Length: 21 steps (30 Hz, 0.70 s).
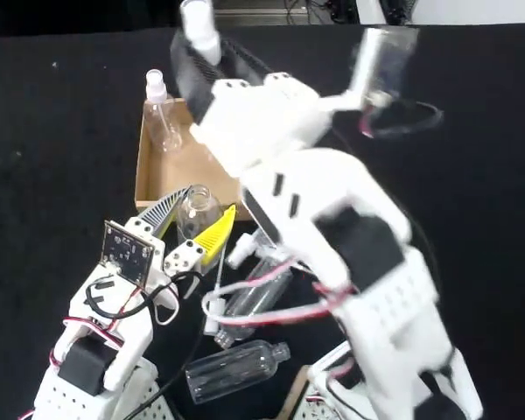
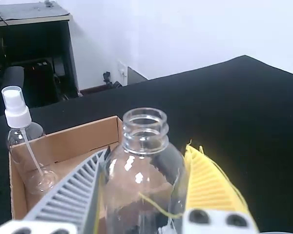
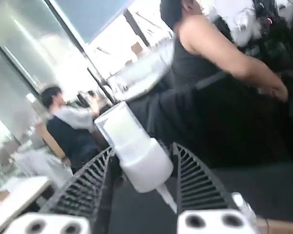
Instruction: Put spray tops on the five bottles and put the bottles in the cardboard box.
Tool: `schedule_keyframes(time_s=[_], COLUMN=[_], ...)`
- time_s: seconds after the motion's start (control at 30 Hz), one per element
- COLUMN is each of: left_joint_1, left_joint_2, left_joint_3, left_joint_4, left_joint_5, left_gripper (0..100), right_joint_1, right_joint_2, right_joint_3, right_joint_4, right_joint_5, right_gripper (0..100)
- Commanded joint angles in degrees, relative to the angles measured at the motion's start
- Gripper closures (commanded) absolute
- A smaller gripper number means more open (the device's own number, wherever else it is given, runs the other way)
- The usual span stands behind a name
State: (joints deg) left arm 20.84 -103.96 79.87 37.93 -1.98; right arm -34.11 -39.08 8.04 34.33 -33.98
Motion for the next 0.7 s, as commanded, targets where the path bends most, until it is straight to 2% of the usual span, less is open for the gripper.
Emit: schedule_keyframes(time_s=[0.0, 0.2, 0.5, 0.67], left_joint_1=[0.48, 0.48, 0.48, 0.48], left_joint_2=[-0.44, -0.44, -0.44, -0.44], left_joint_3=[-0.92, -0.92, -0.92, -0.92], left_joint_4=[-1.58, -1.58, -1.58, -1.58], left_joint_5=[0.44, 0.44, 0.44, 0.44], left_gripper=[97, 97, 97, 97], right_joint_1=[-2.46, -4.84, -4.84, -4.92], right_joint_2=[-5.32, -5.58, -5.85, -6.02], right_joint_3=[-1.19, 1.45, 10.24, 11.74], right_joint_4=[3.6, 3.96, -4.31, -4.04], right_joint_5=[0.53, 0.62, 0.7, 0.88], right_gripper=[90.7, 90.7, 90.7, 90.7])
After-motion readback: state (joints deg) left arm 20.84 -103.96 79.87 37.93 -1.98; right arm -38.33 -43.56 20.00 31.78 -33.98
